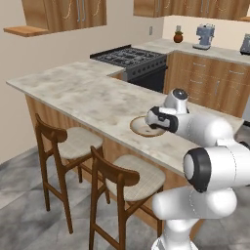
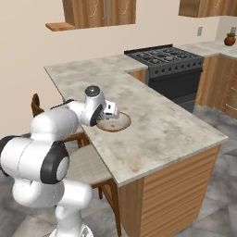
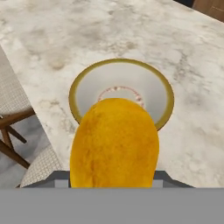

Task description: Retrieve the mango and peach from the fridge and place them into the bowl on the dining table.

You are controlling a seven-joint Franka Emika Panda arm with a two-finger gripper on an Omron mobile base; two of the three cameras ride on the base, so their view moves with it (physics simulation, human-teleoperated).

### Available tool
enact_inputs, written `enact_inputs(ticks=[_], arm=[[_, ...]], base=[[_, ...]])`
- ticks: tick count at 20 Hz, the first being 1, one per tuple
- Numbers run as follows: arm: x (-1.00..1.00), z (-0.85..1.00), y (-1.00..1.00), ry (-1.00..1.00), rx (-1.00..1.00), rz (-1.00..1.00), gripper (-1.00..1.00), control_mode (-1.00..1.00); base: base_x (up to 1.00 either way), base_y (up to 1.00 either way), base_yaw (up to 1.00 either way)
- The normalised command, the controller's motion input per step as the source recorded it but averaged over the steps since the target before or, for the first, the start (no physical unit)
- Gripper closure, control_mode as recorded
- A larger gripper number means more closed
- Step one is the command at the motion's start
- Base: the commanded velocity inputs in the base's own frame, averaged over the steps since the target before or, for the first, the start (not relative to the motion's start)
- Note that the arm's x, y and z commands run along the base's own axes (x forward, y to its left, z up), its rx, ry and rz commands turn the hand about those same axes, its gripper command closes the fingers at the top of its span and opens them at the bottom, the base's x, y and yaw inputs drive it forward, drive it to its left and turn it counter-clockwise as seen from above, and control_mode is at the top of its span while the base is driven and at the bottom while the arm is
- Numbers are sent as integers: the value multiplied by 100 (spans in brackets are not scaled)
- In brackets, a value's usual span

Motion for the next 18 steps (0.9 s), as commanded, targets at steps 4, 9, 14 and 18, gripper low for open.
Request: enact_inputs(ticks=[4,9,14,18], arm=[[46,-21,0,0,0,-1,100,-100],[48,-24,0,0,0,-1,100,-100],[45,-28,0,0,0,-1,100,-100],[42,-28,0,0,0,-1,100,-100]], base=[[0,0,0],[0,0,0],[0,0,0],[0,0,0]])
